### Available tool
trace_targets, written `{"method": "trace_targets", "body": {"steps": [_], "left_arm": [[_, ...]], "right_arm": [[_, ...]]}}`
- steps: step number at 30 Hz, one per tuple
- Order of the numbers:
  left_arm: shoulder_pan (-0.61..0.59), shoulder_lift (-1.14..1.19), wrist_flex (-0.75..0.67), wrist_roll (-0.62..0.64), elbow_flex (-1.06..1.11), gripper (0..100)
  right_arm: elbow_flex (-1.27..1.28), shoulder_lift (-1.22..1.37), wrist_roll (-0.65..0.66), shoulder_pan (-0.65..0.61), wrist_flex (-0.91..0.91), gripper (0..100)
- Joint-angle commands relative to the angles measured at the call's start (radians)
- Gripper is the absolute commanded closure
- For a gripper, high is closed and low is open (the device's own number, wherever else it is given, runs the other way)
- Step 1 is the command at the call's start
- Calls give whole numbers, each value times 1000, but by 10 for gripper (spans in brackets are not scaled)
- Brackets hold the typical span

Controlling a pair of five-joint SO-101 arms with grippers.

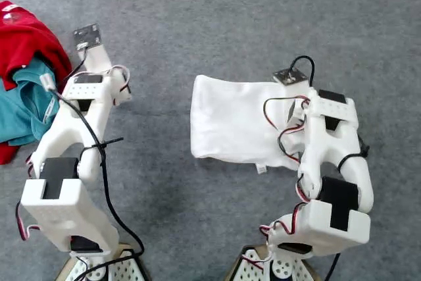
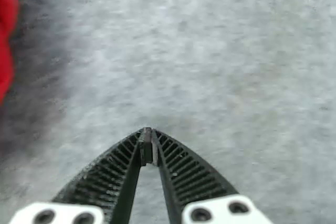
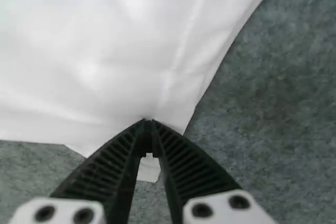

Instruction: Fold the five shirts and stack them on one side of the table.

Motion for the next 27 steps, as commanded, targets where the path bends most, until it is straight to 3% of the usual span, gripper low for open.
{"method": "trace_targets", "body": {"steps": [1,5,9,14,20,27], "left_arm": [[87,-11,71,6,-130,971],[214,-11,293,8,-389,971],[352,-2,477,9,-656,971],[478,80,465,63,-710,971],[486,302,448,143,-762,971],[344,531,433,137,-898,971]], "right_arm": [[-91,-104,-37,-21,40,984],[-127,-217,-41,-75,71,984],[-153,-355,-109,-49,81,984],[-148,-421,-141,21,-5,984],[-133,-354,-189,57,-64,984],[-165,-262,-190,52,-106,984]]}}
